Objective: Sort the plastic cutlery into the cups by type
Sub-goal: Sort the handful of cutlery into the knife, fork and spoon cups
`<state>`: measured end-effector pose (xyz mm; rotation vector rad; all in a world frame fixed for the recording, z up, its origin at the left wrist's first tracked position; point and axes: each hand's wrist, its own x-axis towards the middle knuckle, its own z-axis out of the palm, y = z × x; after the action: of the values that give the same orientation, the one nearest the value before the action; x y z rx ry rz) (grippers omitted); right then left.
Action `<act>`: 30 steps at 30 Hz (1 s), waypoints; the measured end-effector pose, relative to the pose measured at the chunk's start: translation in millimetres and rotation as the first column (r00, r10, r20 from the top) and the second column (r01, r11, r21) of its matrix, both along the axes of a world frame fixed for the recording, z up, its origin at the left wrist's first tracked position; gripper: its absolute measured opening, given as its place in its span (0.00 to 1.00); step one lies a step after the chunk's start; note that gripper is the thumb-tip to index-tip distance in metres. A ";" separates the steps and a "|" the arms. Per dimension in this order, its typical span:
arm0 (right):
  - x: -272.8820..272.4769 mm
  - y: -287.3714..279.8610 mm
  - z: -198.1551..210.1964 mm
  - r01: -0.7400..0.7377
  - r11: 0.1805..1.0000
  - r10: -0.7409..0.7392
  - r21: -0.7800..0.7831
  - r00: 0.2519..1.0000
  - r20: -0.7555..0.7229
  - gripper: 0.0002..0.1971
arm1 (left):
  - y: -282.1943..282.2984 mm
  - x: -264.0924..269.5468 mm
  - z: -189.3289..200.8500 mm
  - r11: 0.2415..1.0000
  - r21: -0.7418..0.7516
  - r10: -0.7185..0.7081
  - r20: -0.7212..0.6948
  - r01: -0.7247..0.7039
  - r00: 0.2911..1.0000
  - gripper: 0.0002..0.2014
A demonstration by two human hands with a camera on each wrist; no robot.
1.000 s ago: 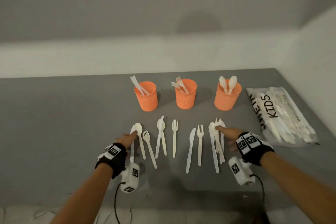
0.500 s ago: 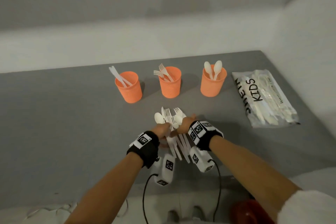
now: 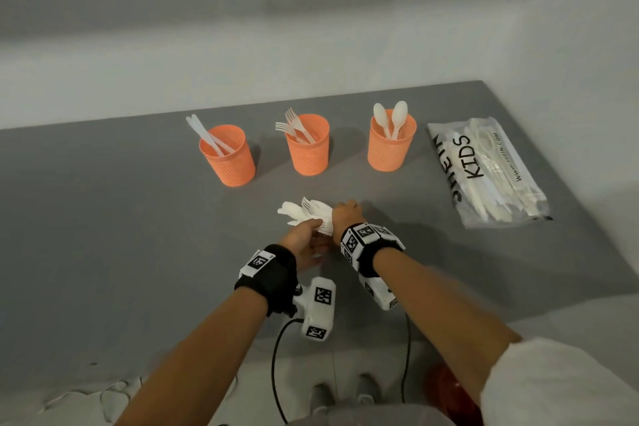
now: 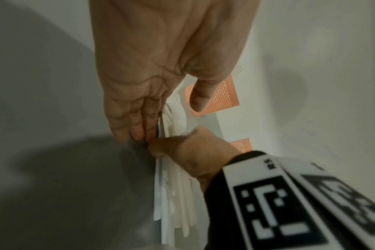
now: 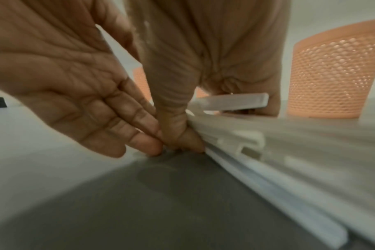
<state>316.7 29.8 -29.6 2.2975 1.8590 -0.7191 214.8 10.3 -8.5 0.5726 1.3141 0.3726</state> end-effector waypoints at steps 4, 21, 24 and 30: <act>3.2 0.6 -1.4 -0.003 1.000 0.003 0.029 1.000 0.022 0.18 | -3.3 -0.5 1.0 0.999 0.004 0.051 0.053 -0.052 0.997 0.13; 23.2 -7.6 0.9 -0.125 0.984 0.130 0.127 0.991 -0.030 0.26 | -12.7 -3.7 6.1 0.995 0.061 0.070 0.150 -0.080 0.986 0.16; 29.9 -1.2 13.6 0.012 0.969 0.052 0.246 0.965 -0.255 0.20 | -10.9 -7.8 5.3 0.993 0.063 0.089 0.172 -0.101 0.981 0.13; 36.0 8.3 67.2 0.408 0.878 -0.010 0.251 0.538 -0.843 0.19 | -9.3 -9.3 7.0 0.985 0.019 0.160 0.226 -0.169 0.961 0.19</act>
<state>352.7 38.1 37.7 2.7631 2.2376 -1.9073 205.5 1.0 -1.5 0.4399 1.1409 0.5846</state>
